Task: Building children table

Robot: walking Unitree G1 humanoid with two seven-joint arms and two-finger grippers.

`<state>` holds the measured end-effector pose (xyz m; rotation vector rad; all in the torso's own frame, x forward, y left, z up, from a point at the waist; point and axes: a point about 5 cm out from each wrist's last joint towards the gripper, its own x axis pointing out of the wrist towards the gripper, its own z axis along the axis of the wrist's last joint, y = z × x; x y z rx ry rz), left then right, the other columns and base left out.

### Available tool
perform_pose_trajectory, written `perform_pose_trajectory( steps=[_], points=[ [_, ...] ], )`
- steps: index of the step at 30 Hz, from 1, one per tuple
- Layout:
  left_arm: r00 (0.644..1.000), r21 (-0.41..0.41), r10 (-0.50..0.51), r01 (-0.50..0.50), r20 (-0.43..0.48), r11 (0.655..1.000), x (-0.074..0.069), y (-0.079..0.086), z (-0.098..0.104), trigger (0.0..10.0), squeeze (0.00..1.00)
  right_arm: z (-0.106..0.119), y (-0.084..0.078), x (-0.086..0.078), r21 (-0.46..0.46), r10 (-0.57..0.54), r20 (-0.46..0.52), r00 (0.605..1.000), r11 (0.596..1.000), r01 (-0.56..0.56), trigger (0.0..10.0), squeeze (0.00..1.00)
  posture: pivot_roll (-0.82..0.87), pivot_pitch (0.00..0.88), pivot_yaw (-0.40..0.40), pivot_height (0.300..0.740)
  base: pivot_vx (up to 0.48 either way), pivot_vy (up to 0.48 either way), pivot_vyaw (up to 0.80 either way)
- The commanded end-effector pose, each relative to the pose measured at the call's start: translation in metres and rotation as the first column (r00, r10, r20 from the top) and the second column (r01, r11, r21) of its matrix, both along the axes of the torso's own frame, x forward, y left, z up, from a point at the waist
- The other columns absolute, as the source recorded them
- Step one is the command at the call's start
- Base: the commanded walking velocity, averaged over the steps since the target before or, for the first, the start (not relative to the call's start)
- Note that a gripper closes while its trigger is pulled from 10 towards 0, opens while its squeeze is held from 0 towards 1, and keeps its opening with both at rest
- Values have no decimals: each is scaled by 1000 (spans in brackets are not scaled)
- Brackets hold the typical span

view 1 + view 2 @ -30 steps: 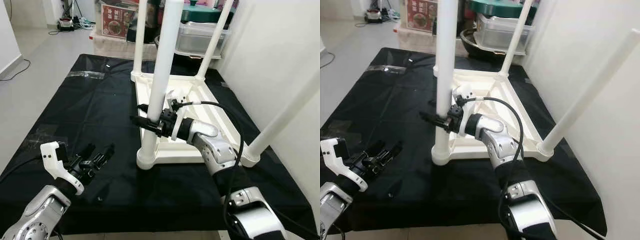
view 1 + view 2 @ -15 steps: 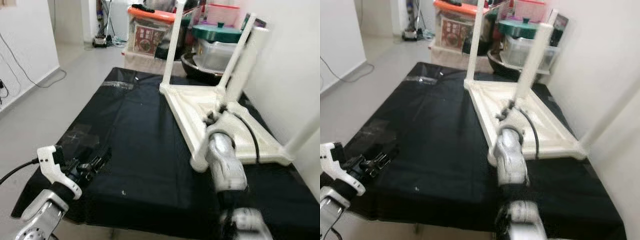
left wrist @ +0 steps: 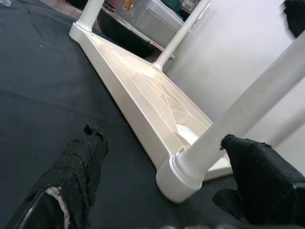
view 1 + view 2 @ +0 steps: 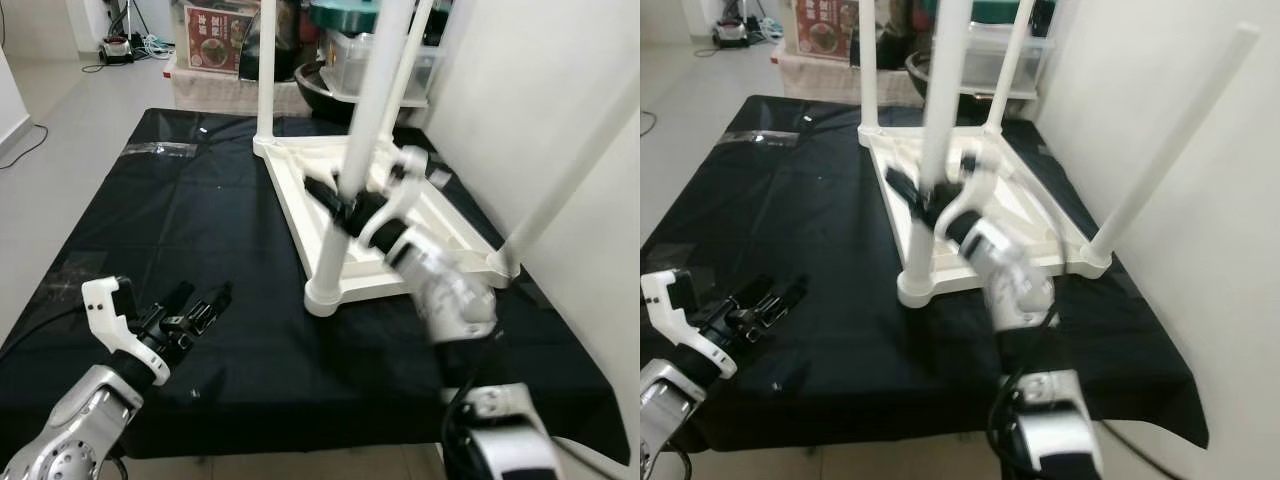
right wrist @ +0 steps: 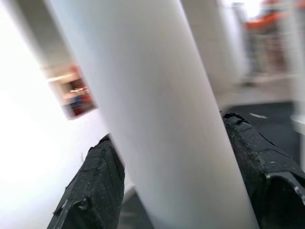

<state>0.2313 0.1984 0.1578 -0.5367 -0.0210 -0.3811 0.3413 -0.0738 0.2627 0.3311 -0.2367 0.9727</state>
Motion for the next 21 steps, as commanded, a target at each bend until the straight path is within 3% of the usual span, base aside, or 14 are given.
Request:
perform_pose_trajectory(
  steps=[1,4,6,8,9,12,13,14,15,16,17,18,20,21],
  points=[
    [1000,2,-3,3,-8,1000,0,0,-2,10000,0,-5,25,-13,-62,204,43,978,978,-201,10000,0,157,0,-141,740,0,0,0],
    [1000,6,-3,3,-11,1000,1,0,-2,10000,0,-19,40,-35,-135,453,69,889,887,-442,10000,0,171,0,-150,740,0,0,0],
    [1000,9,-2,2,-13,1000,1,0,-2,10000,0,-32,46,-49,-184,560,61,826,820,-542,7569,0,178,0,-154,740,0,0,0],
    [1000,9,3,-3,-13,1000,0,1,-2,10000,0,-46,51,-50,-223,550,17,835,816,-533,0,0,180,0,-152,740,0,0,0],
    [1000,9,7,-7,-13,1000,-1,2,-2,10000,0,-63,53,-21,-245,238,-106,966,935,-257,0,0,175,0,-149,740,0,0,0],
    [1000,9,7,-7,-13,1000,-1,2,-2,10000,0,-63,53,-21,-245,238,-106,966,935,-257,0,0,175,0,-149,740,0,0,0],
    [1000,8,8,-8,-13,1000,-2,2,-2,10000,0,-88,36,10,-334,-223,-248,943,933,133,0,0,166,0,-143,740,0,0,0],
    [1000,8,8,-8,-13,1000,-2,2,-2,10000,0,-88,36,10,-334,-223,-248,943,933,133,0,0,166,0,-143,740,0,0,0],
    [1000,7,8,-8,-14,1000,-2,2,-2,10000,0,-118,2,25,-471,-617,-327,716,763,442,0,0,159,0,-139,740,0,0,0],
    [1000,7,8,-8,-14,1000,-2,2,-2,10000,0,-118,2,25,-471,-617,-327,716,763,442,0,0,159,0,-139,740,0,0,0],
    [1000,6,5,-5,-14,1000,-1,2,-2,10000,0,-146,-36,22,-605,-844,-315,435,532,593,0,0,158,0,-134,740,0,0,0],
    [1000,6,5,-5,-14,1000,-1,2,-2,10000,0,-146,-36,22,-605,-844,-315,435,532,593,0,0,158,0,-134,740,0,0,0],
    [1000,8,0,1,-17,1000,0,0,-3,10000,0,-174,-86,-4,-706,-962,-253,106,258,660,0,0,141,0,-126,740,0,0,0],
    [1000,8,0,1,-17,1000,0,0,-3,10000,0,-174,-86,-4,-706,-962,-253,106,258,660,0,0,141,0,-126,740,0,0,0]
  ],
)
